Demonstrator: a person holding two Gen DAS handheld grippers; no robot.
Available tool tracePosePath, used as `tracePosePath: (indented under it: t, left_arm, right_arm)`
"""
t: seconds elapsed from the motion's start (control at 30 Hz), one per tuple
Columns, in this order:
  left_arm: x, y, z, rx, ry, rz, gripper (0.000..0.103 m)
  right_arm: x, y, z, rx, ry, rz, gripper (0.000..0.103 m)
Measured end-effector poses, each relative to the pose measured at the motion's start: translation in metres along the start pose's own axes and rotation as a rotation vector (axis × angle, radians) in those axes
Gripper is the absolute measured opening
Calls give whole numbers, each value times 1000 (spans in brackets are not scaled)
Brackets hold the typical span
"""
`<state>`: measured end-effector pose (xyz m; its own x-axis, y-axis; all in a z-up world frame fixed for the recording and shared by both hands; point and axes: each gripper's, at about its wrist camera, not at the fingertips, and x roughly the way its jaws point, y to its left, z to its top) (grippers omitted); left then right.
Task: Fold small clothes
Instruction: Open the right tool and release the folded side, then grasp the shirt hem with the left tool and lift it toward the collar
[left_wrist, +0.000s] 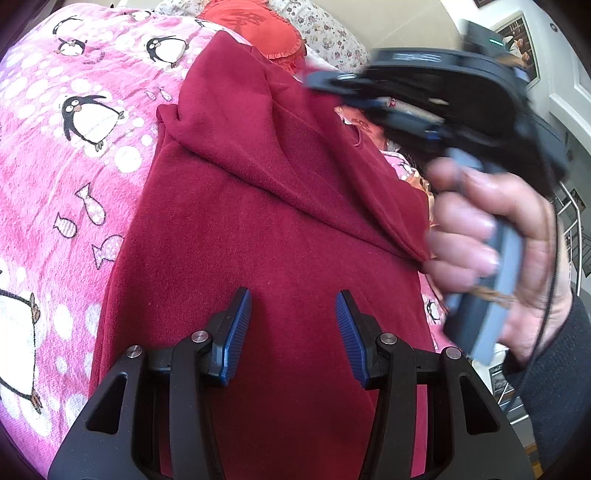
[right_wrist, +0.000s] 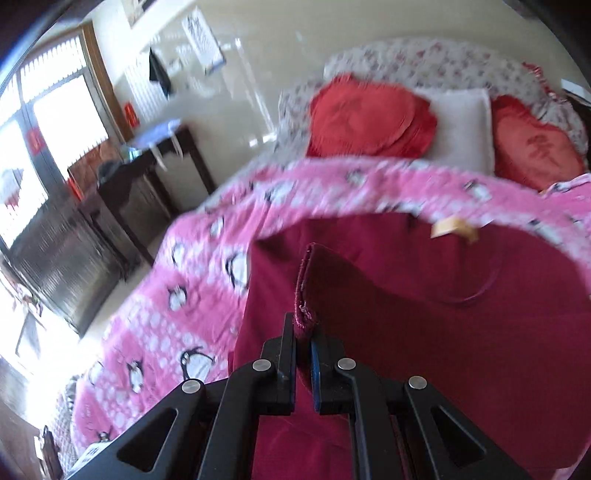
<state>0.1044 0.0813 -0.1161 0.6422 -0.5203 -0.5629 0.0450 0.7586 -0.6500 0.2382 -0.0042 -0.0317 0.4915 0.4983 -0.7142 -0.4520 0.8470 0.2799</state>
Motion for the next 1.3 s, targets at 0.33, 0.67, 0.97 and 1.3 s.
tracePosePath:
  t: [0.33, 0.67, 0.97, 1.3]
  left_arm:
    - [-14, -16, 17, 50, -48, 16, 47]
    - [41, -18, 123, 140, -108, 98, 47]
    - [69, -14, 136, 136, -74, 156, 47]
    - [69, -22, 142, 160, -110, 287, 4]
  right_arm:
    - [-58, -32, -47, 71, -52, -118, 45]
    - [-86, -77, -173, 36, -31, -364, 46]
    - [-76, -74, -172, 25, -45, -385, 48]
    - [-79, -69, -172, 29, -49, -379, 48]
